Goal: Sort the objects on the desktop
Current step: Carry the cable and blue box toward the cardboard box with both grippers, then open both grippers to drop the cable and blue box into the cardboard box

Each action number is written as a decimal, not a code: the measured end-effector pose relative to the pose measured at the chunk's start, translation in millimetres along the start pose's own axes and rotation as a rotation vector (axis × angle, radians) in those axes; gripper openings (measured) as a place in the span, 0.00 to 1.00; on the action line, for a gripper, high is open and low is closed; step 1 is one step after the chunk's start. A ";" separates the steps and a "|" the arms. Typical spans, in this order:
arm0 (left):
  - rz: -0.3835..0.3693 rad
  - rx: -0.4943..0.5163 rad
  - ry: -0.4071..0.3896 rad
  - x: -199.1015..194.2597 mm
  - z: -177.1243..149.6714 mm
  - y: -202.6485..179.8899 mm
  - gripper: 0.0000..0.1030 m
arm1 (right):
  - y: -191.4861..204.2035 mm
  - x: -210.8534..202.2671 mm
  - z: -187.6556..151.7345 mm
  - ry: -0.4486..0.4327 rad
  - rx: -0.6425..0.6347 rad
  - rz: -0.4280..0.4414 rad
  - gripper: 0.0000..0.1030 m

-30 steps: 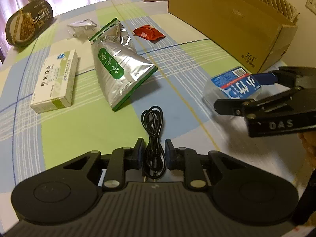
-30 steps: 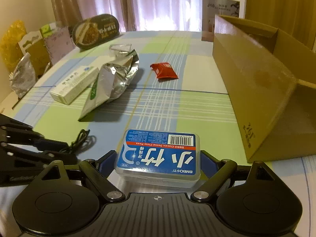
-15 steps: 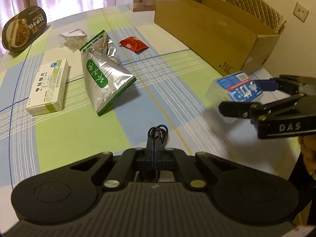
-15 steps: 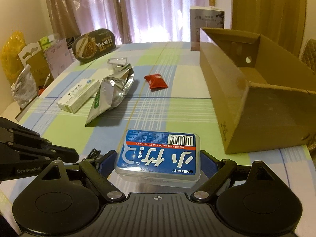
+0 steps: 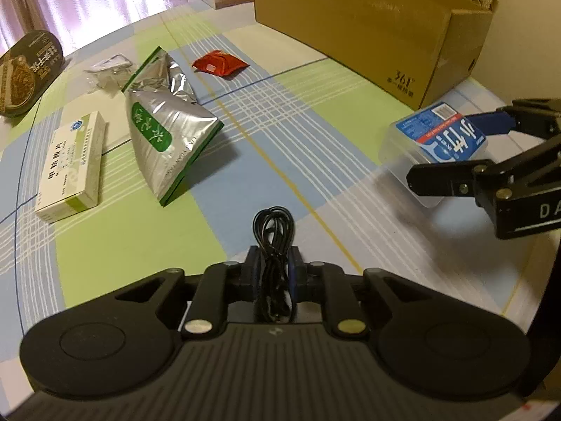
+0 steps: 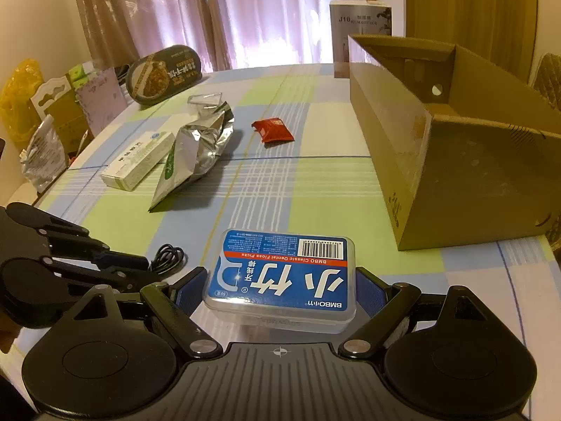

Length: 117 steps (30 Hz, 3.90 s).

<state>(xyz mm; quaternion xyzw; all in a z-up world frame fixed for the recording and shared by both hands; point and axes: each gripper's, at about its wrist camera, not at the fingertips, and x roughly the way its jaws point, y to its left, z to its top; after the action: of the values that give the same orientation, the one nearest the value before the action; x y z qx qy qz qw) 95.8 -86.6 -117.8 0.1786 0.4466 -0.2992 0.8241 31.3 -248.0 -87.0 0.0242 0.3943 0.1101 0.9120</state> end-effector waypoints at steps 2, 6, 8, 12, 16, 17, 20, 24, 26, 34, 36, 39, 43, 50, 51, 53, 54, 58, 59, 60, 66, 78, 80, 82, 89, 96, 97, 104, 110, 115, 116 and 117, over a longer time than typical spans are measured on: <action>-0.009 -0.017 -0.004 1.9 0.9 2.4 0.12 | -1.5 3.3 0.2 0.003 0.005 0.006 0.83; -0.022 -0.038 0.001 0.1 2.1 4.5 0.11 | -5.0 6.9 0.7 0.004 0.014 0.014 0.83; -0.023 -0.037 -0.007 -4.3 3.1 3.4 0.11 | -5.6 6.6 1.5 0.000 0.014 0.017 0.83; -0.021 -0.051 -0.030 -16.5 6.4 2.4 0.10 | -6.1 1.1 3.7 -0.016 0.019 0.021 0.83; -0.012 -0.045 -0.049 -26.9 10.0 -0.2 0.07 | -4.9 -7.4 5.6 -0.036 0.020 0.021 0.83; -0.011 -0.046 -0.051 -28.5 10.3 -0.7 0.05 | -4.6 -9.6 6.1 -0.040 0.020 0.021 0.83; -0.005 -0.029 -0.040 -27.3 9.6 -3.2 0.03 | -3.3 -13.8 5.0 -0.046 0.019 0.019 0.83; 0.022 0.001 -0.016 -17.5 6.4 -4.6 0.06 | -4.1 -15.5 1.8 -0.041 0.024 0.015 0.83; 0.022 0.010 -0.013 -12.7 5.2 -3.2 0.07 | -5.7 -15.0 0.7 -0.039 0.025 0.013 0.83; 0.023 0.252 0.002 4.4 12.4 -10.3 0.27 | -13.7 -3.9 -0.6 -0.018 0.035 0.010 0.83; 0.004 0.294 0.021 10.4 15.0 -9.9 0.27 | -15.1 -1.0 -0.7 -0.014 0.038 0.010 0.83; -0.044 0.306 0.031 17.2 20.4 -6.3 0.27 | -16.3 3.7 -0.9 -0.008 0.043 0.013 0.83; -0.098 0.266 0.056 23.7 28.4 -3.4 0.12 | -16.1 7.9 -2.0 0.000 0.046 0.019 0.83; -0.115 0.187 0.018 2.7 30.3 -4.5 0.11 | -17.5 1.2 2.5 -0.021 0.047 0.028 0.83; -0.113 0.172 0.008 -1.6 31.3 -4.0 0.11 | -17.1 -0.7 3.5 -0.026 0.047 0.029 0.83; -0.108 0.145 -0.014 -10.4 33.2 -3.8 0.11 | -16.3 -5.5 5.3 -0.037 0.046 0.031 0.83; -0.104 0.135 -0.023 -13.9 34.5 -3.9 0.11 | -16.1 -7.6 6.2 -0.042 0.045 0.031 0.83; -0.090 0.107 -0.057 -28.3 37.5 -4.9 0.10 | -13.4 -20.6 8.7 -0.068 0.042 0.032 0.83; -0.088 0.104 -0.062 -31.1 37.9 -5.4 0.10 | -12.8 -23.4 9.5 -0.073 0.041 0.032 0.83; -0.086 0.101 -0.068 -33.7 38.1 -5.9 0.10 | -12.5 -26.5 10.0 -0.078 0.042 0.031 0.83; -0.086 0.093 -0.104 -51.3 40.1 -14.0 0.10 | -10.5 -42.9 12.3 -0.109 0.035 0.026 0.83; -0.088 0.083 -0.207 -85.2 89.1 -34.3 0.10 | -28.0 -76.6 44.2 -0.219 0.032 -0.022 0.83; -0.097 0.089 -0.225 -89.1 101.1 -42.0 0.10 | -38.2 -82.7 52.3 -0.242 0.034 -0.041 0.83; -0.109 0.097 -0.241 -91.9 113.7 -51.2 0.10 | -50.0 -87.5 60.4 -0.260 0.036 -0.060 0.83; -0.172 0.097 -0.299 -89.1 164.6 -79.9 0.10 | -98.6 -91.3 93.0 -0.293 0.028 -0.130 0.83; -0.228 0.062 -0.329 -66.5 215.4 -100.7 0.10 | -148.4 -81.4 118.2 -0.308 0.058 -0.181 0.83; -0.237 0.056 -0.328 -62.1 222.2 -102.5 0.10 | -154.2 -78.8 120.8 -0.306 0.065 -0.184 0.83; -0.249 0.041 -0.291 -28.3 248.1 -113.8 0.11 | -178.5 -70.2 122.7 -0.293 0.091 -0.181 0.83; -0.216 0.033 -0.278 -14.0 245.2 -111.1 0.21 | -188.2 -59.2 119.6 -0.278 0.108 -0.180 0.83; -0.202 0.012 -0.290 -17.9 238.2 -101.0 0.21 | -192.1 -54.9 117.5 -0.270 0.111 -0.183 0.83; -0.201 0.009 -0.293 -19.7 237.2 -98.9 0.21 | -192.3 -54.4 117.6 -0.269 0.112 -0.182 0.83; -0.202 0.008 -0.296 -21.8 236.2 -97.4 0.21 | -192.4 -54.2 117.9 -0.270 0.112 -0.182 0.83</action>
<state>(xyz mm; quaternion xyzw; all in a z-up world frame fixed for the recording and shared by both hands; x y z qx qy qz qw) 171.6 -285.8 24.8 0.0901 0.3350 -0.4051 0.8459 115.8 -442.4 7.6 0.0535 0.2744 0.0008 0.9601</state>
